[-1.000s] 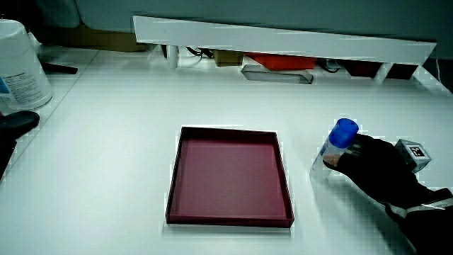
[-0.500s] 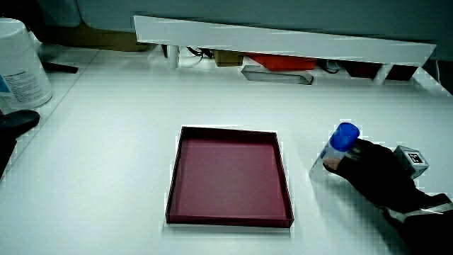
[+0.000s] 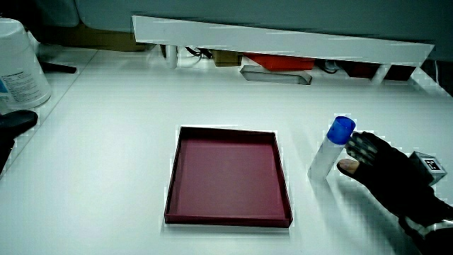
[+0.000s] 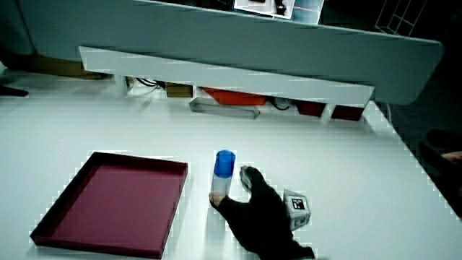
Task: Place glue on desk
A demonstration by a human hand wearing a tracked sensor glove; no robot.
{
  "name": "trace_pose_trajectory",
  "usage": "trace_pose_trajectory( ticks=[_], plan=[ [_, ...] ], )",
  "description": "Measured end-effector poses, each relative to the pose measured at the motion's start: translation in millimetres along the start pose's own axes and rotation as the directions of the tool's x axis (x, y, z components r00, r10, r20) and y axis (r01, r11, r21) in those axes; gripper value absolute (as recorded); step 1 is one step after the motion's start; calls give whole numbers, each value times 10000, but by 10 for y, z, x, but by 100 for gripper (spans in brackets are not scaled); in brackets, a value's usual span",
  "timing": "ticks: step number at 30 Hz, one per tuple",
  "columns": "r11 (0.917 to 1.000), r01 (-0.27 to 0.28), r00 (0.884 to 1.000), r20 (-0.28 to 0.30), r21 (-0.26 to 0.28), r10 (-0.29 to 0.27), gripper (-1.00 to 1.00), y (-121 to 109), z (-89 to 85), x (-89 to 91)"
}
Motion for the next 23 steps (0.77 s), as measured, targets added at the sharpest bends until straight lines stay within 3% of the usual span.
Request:
trace_pose_trajectory(
  ticks=[2,4,5,11,12,16,18,23],
  plan=[
    [9997,-247,9993,288,-46,248,-100,-101,79,52],
    [9991,-392,9990,207,-129,395,-100,-226,66,-59],
    [9994,-355,9982,484,-41,356,-100,-286,117,-1],
    [9967,-763,9932,859,-283,785,-100,-620,168,-95],
    [9965,-752,9948,658,-360,775,-100,-672,134,-177],
    [9961,-667,9948,737,-573,709,-100,-850,116,-257],
    [9958,-647,9936,888,-644,703,-100,-932,149,-232],
    [9956,-839,9932,779,-409,869,-100,-1093,176,-279]
  ],
)
